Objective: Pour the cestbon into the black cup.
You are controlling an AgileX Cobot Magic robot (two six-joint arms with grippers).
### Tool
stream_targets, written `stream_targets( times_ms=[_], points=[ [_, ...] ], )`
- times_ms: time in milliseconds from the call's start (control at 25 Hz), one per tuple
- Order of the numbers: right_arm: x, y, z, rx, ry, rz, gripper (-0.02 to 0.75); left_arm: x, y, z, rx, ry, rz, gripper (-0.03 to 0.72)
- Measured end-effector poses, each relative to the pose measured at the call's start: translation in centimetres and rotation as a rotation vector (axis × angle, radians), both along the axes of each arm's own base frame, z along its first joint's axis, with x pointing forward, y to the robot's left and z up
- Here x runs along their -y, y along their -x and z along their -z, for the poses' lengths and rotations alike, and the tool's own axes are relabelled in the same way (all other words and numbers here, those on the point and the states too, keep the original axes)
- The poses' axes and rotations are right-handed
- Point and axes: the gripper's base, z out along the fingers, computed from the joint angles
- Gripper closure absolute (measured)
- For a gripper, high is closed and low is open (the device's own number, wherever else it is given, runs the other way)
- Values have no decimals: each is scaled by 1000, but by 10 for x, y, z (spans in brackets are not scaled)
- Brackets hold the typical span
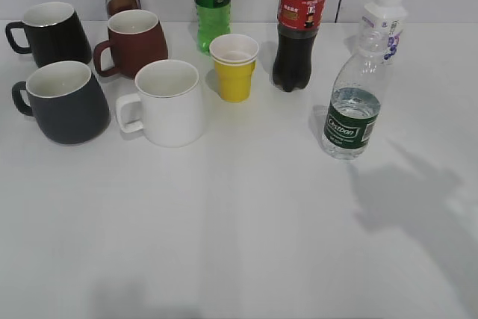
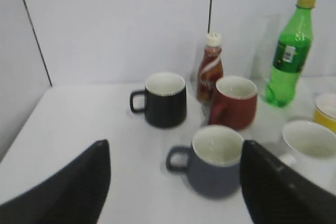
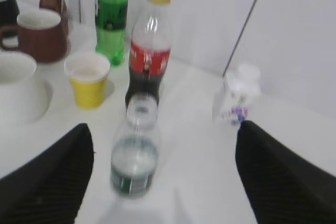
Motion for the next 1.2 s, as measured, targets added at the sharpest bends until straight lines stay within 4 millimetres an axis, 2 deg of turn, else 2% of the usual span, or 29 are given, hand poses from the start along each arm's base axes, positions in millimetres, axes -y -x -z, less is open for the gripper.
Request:
stream_targets(
  times_ms=[120,280,400,520,720,960,1200],
  points=[
    [17,35,2,-117,19,23,107,-6,37,-1,-79,51,9,79],
    [42,82,15,-295,66,57,122,-13,72,18,-246,49,13,67],
    [55,109,23,-362,78,67,130,-15,89,29,-339,32,29,64],
    [64,129,30,-382,67,63,131,-14,98,35,-349,16,59,64],
    [67,136,56,-396,70,58,131,-11,92,58,-418,-16,88,64],
    [62,130,60,-353,44,41,141,-7,83,61,-325,5,114,77],
    [62,129,59,-342,39,39,144,-6,82,59,-313,7,118,154]
  ],
)
